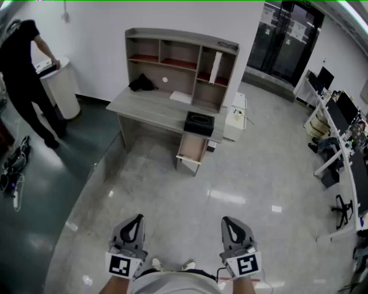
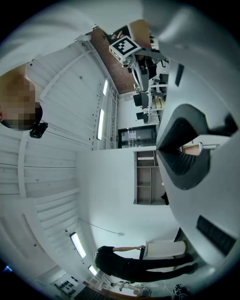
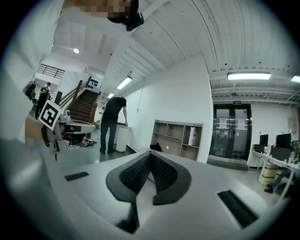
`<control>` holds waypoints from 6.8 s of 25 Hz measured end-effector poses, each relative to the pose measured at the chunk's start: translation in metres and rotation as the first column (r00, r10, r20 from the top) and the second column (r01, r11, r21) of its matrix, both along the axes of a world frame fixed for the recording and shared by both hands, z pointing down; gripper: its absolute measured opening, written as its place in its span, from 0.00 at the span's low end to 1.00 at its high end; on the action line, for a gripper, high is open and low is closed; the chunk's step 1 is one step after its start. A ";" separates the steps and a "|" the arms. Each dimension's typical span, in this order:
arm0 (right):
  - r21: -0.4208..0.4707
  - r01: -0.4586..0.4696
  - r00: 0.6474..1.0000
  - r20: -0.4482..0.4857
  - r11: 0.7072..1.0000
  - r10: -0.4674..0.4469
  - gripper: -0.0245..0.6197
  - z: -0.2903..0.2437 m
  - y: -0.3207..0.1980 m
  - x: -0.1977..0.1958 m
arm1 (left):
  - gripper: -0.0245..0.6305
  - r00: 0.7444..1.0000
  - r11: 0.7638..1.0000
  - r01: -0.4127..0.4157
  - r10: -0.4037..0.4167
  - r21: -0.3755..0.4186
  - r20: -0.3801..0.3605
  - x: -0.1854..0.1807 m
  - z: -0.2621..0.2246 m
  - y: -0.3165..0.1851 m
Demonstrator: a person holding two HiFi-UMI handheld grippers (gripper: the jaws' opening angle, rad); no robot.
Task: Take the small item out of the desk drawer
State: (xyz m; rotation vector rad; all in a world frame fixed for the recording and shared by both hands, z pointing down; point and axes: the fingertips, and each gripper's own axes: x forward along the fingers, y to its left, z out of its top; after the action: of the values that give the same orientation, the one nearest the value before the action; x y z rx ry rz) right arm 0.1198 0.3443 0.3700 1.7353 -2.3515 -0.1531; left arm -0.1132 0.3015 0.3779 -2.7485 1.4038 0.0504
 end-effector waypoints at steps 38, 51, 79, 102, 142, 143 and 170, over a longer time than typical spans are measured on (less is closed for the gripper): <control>-0.115 0.018 1.000 0.016 0.993 -0.017 0.07 0.023 -0.239 0.009 | 0.06 0.998 0.996 -0.064 0.063 -0.058 -0.024 0.027 0.021 -0.252; -0.159 -0.124 0.992 -0.018 0.979 0.123 0.07 0.034 -0.305 0.046 | 0.06 0.979 0.973 -0.201 0.196 -0.117 -0.052 0.072 0.041 -0.337; -0.453 0.125 0.973 -0.119 0.883 -0.199 0.08 0.247 -0.476 0.100 | 0.06 0.995 0.977 0.019 0.002 -0.212 0.096 0.119 0.074 -0.397; -0.801 0.131 0.753 -0.303 0.585 -0.584 0.29 0.513 -0.553 0.062 | 0.06 0.953 0.857 0.299 -0.242 -0.420 0.184 0.061 0.161 -0.369; -0.842 0.082 0.709 -0.327 0.533 -0.625 0.10 0.532 -0.559 0.070 | 0.06 0.955 0.838 0.296 -0.250 -0.459 0.160 0.050 0.182 -0.366; -0.836 0.081 0.715 -0.331 0.542 -0.616 0.10 0.527 -0.559 0.070 | 0.06 0.959 0.845 0.283 -0.238 -0.454 0.155 0.052 0.181 -0.367; -0.657 0.098 0.924 -0.220 0.747 -0.314 0.08 0.295 -0.491 0.072 | 0.06 0.998 0.982 0.028 -0.018 -0.187 0.054 0.074 0.071 -0.364</control>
State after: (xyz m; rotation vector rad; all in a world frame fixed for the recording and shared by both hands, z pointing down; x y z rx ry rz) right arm 0.1923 -0.1466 0.6651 1.0248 -2.0100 0.2888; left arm -0.0396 -0.0629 0.4490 -2.8570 1.4986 -0.1625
